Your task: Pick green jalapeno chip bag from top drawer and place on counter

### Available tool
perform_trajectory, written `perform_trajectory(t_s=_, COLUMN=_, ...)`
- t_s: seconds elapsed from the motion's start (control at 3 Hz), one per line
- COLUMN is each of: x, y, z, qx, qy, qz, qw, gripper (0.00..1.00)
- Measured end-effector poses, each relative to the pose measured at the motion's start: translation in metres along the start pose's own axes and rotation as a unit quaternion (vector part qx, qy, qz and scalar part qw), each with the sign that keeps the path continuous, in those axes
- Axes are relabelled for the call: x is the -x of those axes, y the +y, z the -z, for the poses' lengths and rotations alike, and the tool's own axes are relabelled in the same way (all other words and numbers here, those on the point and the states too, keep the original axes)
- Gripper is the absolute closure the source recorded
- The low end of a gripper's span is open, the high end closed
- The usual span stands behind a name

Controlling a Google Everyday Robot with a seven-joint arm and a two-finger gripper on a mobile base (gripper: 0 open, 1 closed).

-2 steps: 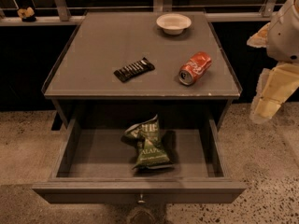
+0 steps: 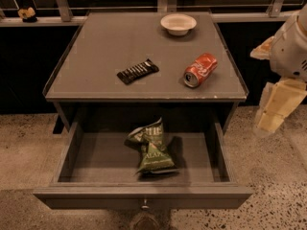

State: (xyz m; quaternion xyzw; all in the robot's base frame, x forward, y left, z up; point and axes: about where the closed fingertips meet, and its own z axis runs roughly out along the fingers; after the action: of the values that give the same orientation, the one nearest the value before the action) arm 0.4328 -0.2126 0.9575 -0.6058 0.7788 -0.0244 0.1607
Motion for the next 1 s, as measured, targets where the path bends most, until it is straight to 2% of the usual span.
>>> perform_trajectory(t_s=0.33, x=-0.004, y=0.016, z=-0.023, qx=0.01, qy=-0.014, qz=-0.001, qw=0.9999, gripper=0.0)
perform_trajectory(t_s=1.0, x=-0.004, y=0.043, z=-0.078, qx=0.04, qy=-0.009, qz=0.01, qw=0.9991, gripper=0.0)
